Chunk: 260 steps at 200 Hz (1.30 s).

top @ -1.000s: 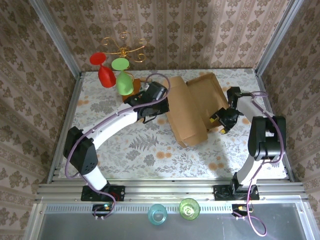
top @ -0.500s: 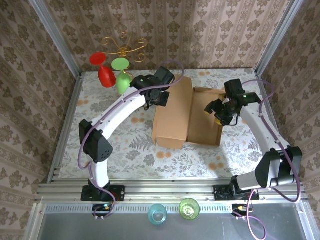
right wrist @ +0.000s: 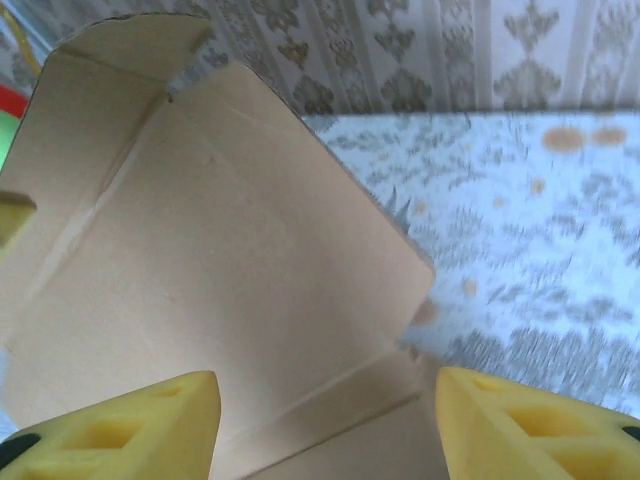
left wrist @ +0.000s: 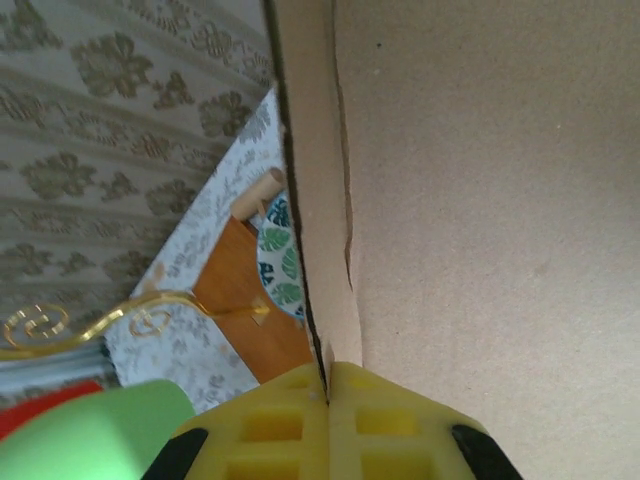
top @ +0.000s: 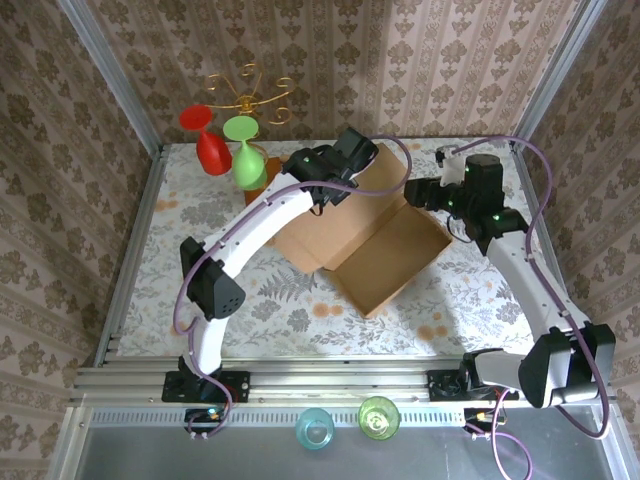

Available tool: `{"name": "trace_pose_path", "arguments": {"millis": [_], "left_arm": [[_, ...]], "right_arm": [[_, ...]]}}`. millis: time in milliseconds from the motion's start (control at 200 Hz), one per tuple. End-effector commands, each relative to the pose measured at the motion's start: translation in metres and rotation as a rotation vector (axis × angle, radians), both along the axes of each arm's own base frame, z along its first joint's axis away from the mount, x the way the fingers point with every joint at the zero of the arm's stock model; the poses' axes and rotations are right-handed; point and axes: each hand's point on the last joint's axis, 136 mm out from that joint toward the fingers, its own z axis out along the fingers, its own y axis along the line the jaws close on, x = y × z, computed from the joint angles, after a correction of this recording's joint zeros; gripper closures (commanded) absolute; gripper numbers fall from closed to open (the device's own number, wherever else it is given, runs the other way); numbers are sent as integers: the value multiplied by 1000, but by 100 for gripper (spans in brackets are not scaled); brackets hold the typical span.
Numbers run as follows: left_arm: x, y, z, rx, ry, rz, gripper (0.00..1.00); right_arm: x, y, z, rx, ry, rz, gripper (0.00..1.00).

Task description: Fold the paper box

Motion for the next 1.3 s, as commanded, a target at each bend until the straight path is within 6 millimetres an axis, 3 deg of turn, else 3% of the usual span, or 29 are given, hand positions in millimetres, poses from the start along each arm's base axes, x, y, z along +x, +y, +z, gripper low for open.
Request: {"name": "trace_pose_path", "arguments": {"millis": [0, 100, 230, 255, 370, 570, 645, 900, 1085, 1140, 1195, 1295], "left_arm": [[1, -6, 23, 70, -73, -147, 100], [-4, -10, 26, 82, -67, -212, 100], [-8, -12, 27, 83, -66, -241, 100], [-8, -13, 27, 84, -67, -250, 100], [-12, -21, 30, 96, -80, -290, 100], [-16, -27, 32, 84, -82, -317, 100], [-17, -29, 31, 81, -79, -324, 100], [-16, -31, 30, 67, -80, -312, 100], [-15, -30, 32, 39, -79, -282, 100], [-14, -30, 35, 20, -83, -263, 100], [-13, -30, 41, -14, -88, -235, 90], [-10, -24, 60, -104, -115, -136, 56]], "right_arm": [[17, 1, 30, -207, -293, 140, 35], [22, 8, 20, -273, -270, 239, 33], [26, 19, 22, -265, -278, 309, 32], [31, 22, 9, -264, -244, 327, 33], [39, 25, -11, -271, -190, 335, 34], [49, 35, -19, -256, -168, 362, 37], [51, 42, -23, -249, -155, 379, 43], [46, 49, -34, -250, -96, 391, 83], [40, 44, -36, -273, -109, 370, 100], [39, 43, -38, -280, -104, 366, 100], [38, 41, -38, -287, -106, 358, 100], [36, 38, -40, -303, -127, 338, 100]]}}
